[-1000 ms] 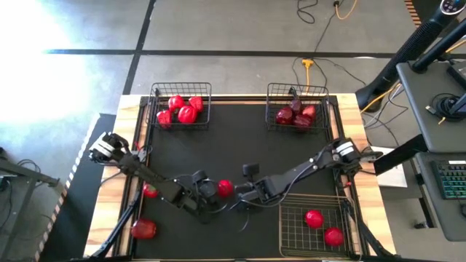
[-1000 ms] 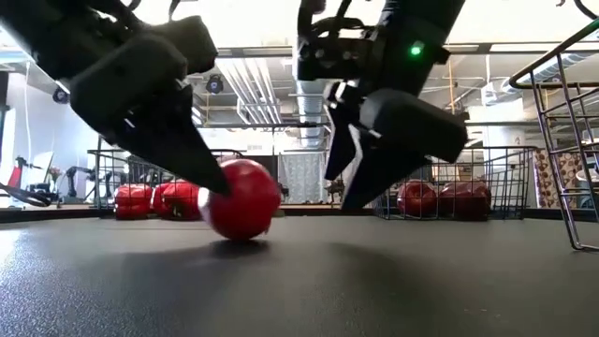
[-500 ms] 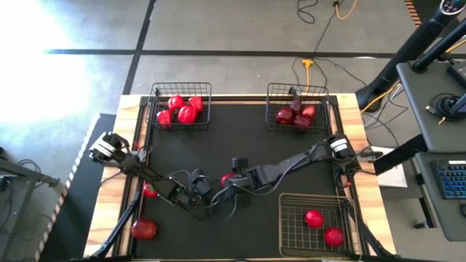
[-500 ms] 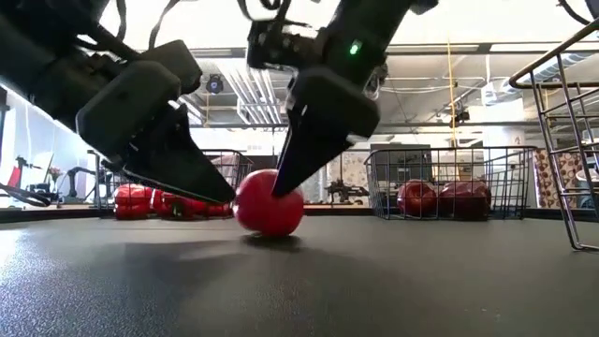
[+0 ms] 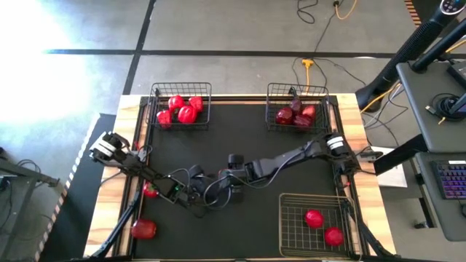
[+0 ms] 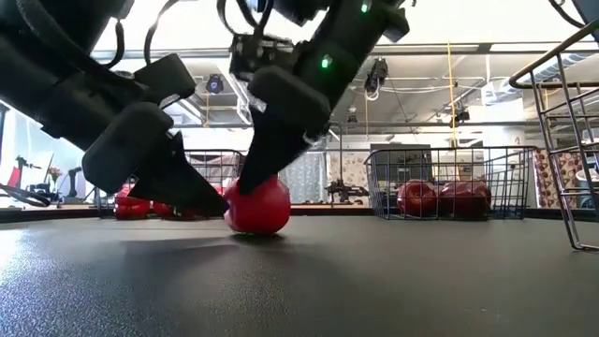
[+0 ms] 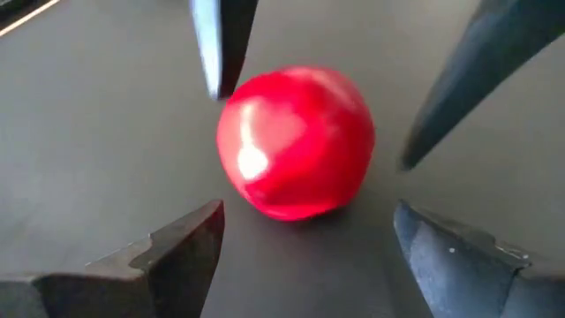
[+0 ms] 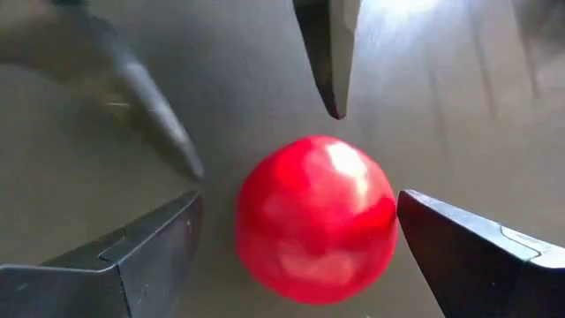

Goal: Sort produce into baskets
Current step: Put the tomato into the gold wire basket

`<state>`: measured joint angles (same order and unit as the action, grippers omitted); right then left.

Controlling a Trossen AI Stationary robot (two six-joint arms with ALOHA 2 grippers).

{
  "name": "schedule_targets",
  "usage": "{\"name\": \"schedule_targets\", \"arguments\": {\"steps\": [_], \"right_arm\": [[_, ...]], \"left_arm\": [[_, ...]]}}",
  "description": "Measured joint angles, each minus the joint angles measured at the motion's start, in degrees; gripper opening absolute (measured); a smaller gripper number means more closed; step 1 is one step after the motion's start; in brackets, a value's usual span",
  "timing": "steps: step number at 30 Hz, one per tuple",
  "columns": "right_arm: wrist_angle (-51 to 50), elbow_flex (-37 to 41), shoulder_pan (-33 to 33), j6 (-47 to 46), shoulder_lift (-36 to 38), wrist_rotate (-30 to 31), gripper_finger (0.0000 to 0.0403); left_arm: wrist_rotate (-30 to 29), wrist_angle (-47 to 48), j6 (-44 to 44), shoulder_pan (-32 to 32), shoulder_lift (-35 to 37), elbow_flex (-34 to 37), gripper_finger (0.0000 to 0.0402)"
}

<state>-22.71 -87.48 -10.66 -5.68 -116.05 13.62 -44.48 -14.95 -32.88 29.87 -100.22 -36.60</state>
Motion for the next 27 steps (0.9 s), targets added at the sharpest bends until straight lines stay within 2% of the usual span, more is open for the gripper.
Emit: {"name": "schedule_targets", "arguments": {"steps": [14,17,21,24,27], "right_arm": [[-0.6,-0.4,1.4,-3.4,-4.4,0.0,0.0364],[-0.6,-0.4,1.3,-3.8,-4.4,0.0,0.0343],[-2.2,-0.4,1.3,-5.9,-3.4,0.2,0.0293],[-6.7,-0.4,0.7,-9.2,-0.1,-1.9,0.0275],[-15.2,-1.6,-1.0,-14.5,5.2,-9.6,0.0275]], "left_arm": [[0.4,0.1,8.3,-2.2,0.0,-3.7,0.0314],[0.5,0.9,8.4,-2.2,0.1,-3.7,0.0314],[0.0,5.0,8.2,-0.1,3.5,-5.0,0.0314],[-2.3,5.6,8.5,2.7,6.0,-5.7,0.0314],[-5.5,6.2,9.5,5.2,6.4,-5.7,0.0314]]}}
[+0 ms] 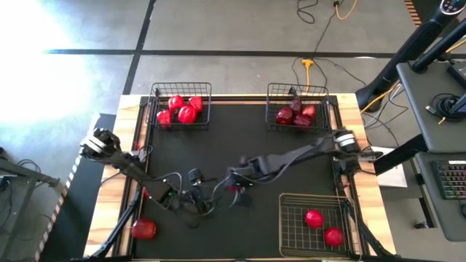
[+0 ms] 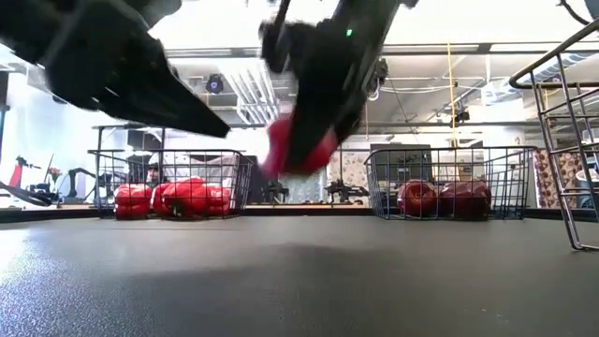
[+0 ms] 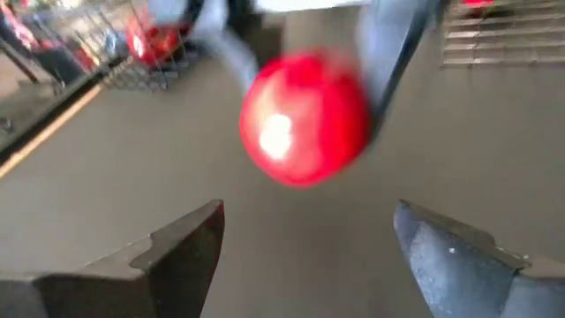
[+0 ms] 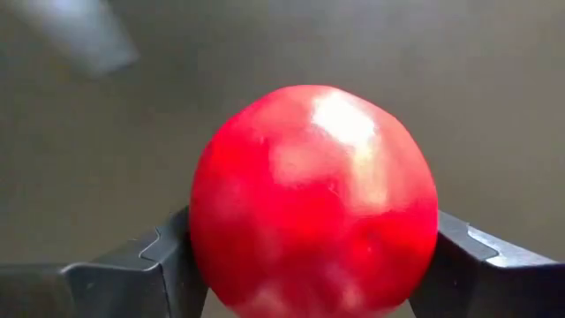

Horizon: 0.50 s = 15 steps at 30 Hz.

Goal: Sort produce into baskets
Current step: Put the tomato into the gold wire basket

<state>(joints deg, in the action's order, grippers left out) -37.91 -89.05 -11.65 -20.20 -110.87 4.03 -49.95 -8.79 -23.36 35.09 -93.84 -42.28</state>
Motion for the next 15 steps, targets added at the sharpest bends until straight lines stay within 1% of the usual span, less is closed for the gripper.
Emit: {"name": "schedule_targets", "arguments": {"steps": [3,4,6,8,11,13,15], "right_arm": [[-8.0,-0.9,-3.6,-9.8,6.3,-9.2,0.0275],[-10.1,-0.9,-5.3,-13.9,8.5,-11.1,0.0275],[-14.2,-0.9,-9.2,-23.3,12.5,-12.6,0.0276],[-17.9,-0.9,-13.8,-33.9,15.9,-12.7,0.0286],[-21.3,-0.9,-22.2,-50.7,19.8,-9.3,0.0291],[-23.2,-0.9,-28.1,-61.0,20.7,-8.2,0.0287],[-26.4,-0.8,-33.6,-71.4,20.6,-7.2,0.0281]], "left_arm": [[-3.2,-0.1,0.8,1.2,0.1,0.2,0.0314],[-3.8,0.0,1.0,1.2,0.1,0.3,0.0314],[-5.1,-0.1,1.5,0.8,0.1,0.3,0.0314],[-6.5,-0.1,2.1,0.3,0.1,0.0,0.0314],[-9.9,-0.9,3.2,-0.5,0.1,-0.7,0.0314],[-13.0,-1.8,4.3,-0.8,0.1,-1.4,0.0314],[-14.7,-2.1,5.8,-1.2,0.1,-2.2,0.0314]]}}
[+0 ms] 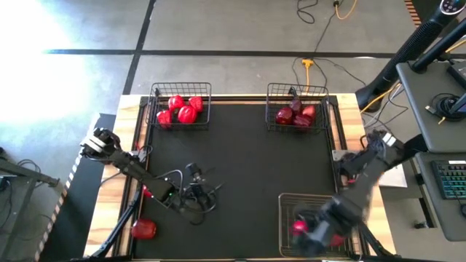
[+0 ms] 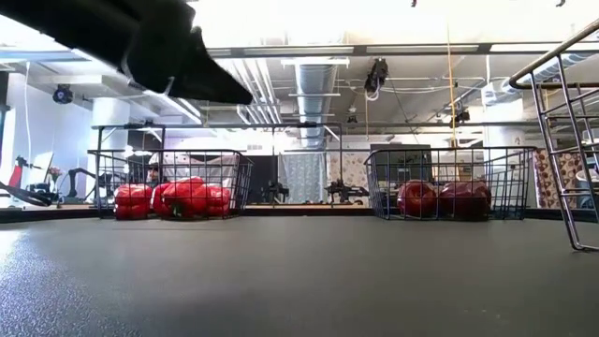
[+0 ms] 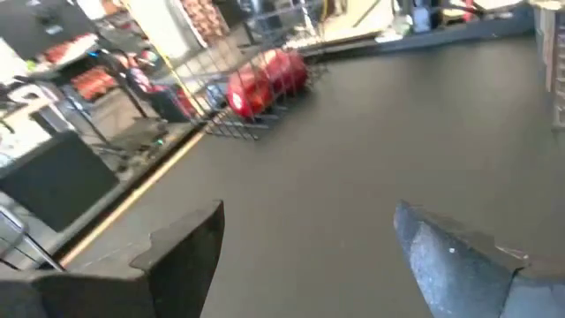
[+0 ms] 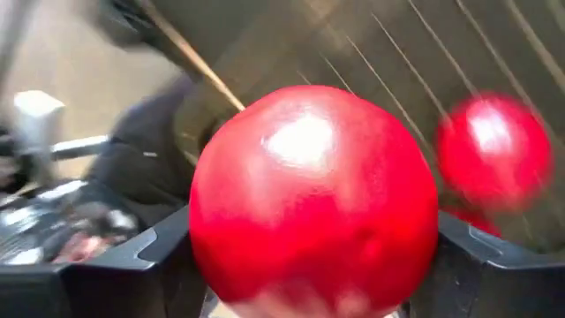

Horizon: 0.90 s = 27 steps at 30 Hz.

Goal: Sort produce into baskets
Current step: Put the tomato into the gold wire basket

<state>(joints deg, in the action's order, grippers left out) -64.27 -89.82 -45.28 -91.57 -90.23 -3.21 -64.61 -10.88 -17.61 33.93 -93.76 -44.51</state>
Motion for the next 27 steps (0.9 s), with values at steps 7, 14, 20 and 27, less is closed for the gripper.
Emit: {"name": "schedule_targets", "arguments": {"steps": [7,14,20,27], "right_arm": [[-7.8,3.3,-7.9,-35.1,-1.9,-9.1,0.0283],[-4.0,9.7,-4.8,-33.2,-2.1,-14.1,0.0284],[5.5,17.7,-3.3,-30.7,-2.0,-18.8,0.0292],[18.2,23.8,-3.1,-28.8,-1.9,-19.8,0.0298]], "left_arm": [[-0.8,-0.5,1.7,-0.9,0.0,-1.1,0.0314],[-0.9,-0.6,2.1,-1.9,0.0,-0.8,0.0314],[-0.9,-0.6,3.1,-2.0,0.0,-0.8,0.0314],[-0.9,-0.6,3.2,-2.0,0.0,-0.7,0.0314]]}}
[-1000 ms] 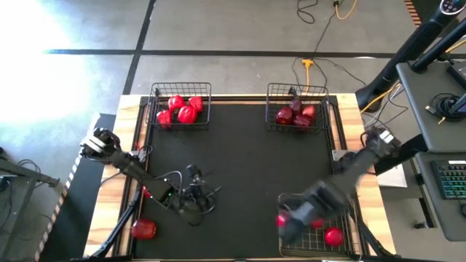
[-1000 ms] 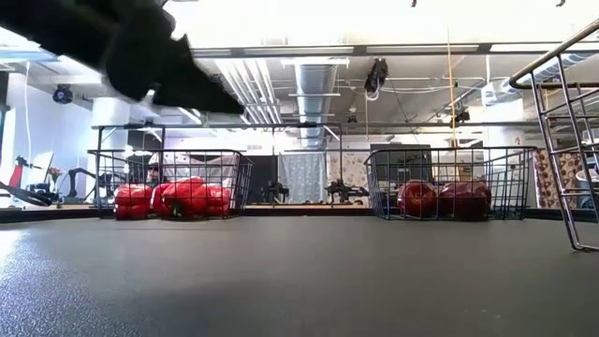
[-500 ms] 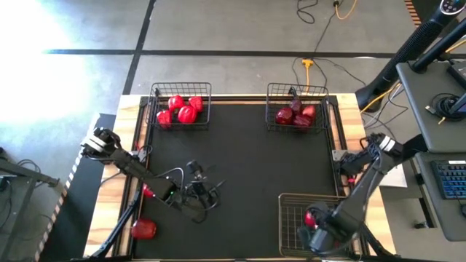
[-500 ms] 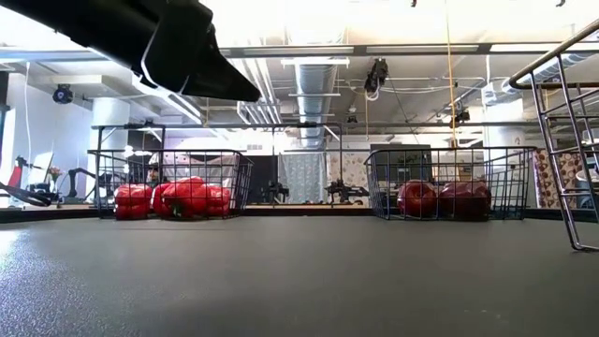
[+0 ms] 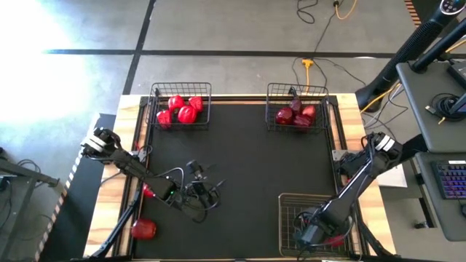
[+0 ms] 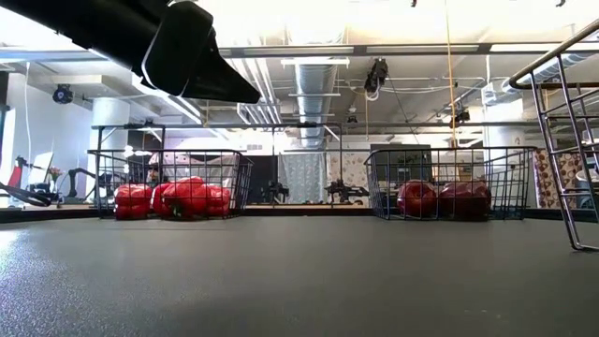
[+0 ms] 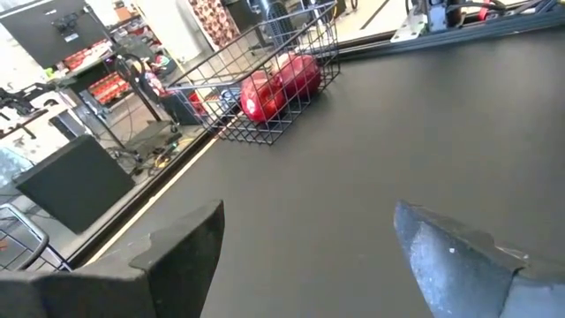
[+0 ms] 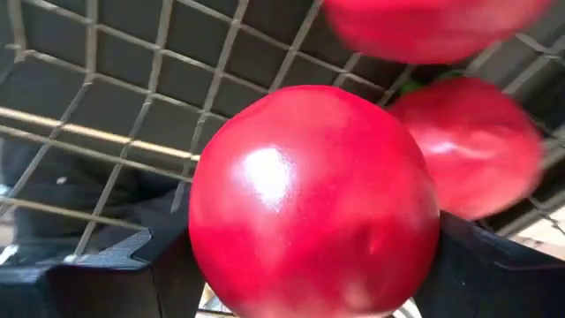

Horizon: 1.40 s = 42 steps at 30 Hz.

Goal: Sort produce into baskets
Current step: Put the tomato into the gold wire basket

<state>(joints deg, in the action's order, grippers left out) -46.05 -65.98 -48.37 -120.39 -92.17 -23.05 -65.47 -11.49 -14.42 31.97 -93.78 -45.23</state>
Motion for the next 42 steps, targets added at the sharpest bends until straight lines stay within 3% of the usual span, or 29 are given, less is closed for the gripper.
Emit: {"name": "schedule_targets", "arguments": {"steps": [5,12,19,27,30,37,42], "right_arm": [[0.8,2.7,0.2,0.8,0.1,0.1,0.0310],[0.8,4.0,0.2,4.7,0.1,0.1,0.0362],[-0.9,1.7,1.0,7.7,0.8,-2.0,0.0379],[-2.7,-7.0,2.7,20.4,1.2,-2.9,0.0379],[-4.8,-11.4,4.7,23.9,1.4,0.1,0.0379],[-5.9,-19.2,10.4,42.7,1.4,8.6,0.0379],[-0.3,-21.2,13.8,67.5,1.4,26.7,0.0379]], "left_arm": [[0.0,0.0,0.0,-0.1,0.0,0.0,0.0314],[0.0,0.0,0.0,-0.1,0.0,0.0,0.0314],[0.0,0.0,0.0,-0.1,0.0,0.0,0.0314],[1.1,0.0,-1.2,0.0,0.0,0.0,0.0314],[3.8,0.0,-3.7,0.4,0.0,0.0,0.0314],[4.5,-0.7,-9.6,5.9,-0.2,0.0,0.0314],[-2.5,-7.6,-9.7,9.9,-4.0,0.0,0.0314]]}}
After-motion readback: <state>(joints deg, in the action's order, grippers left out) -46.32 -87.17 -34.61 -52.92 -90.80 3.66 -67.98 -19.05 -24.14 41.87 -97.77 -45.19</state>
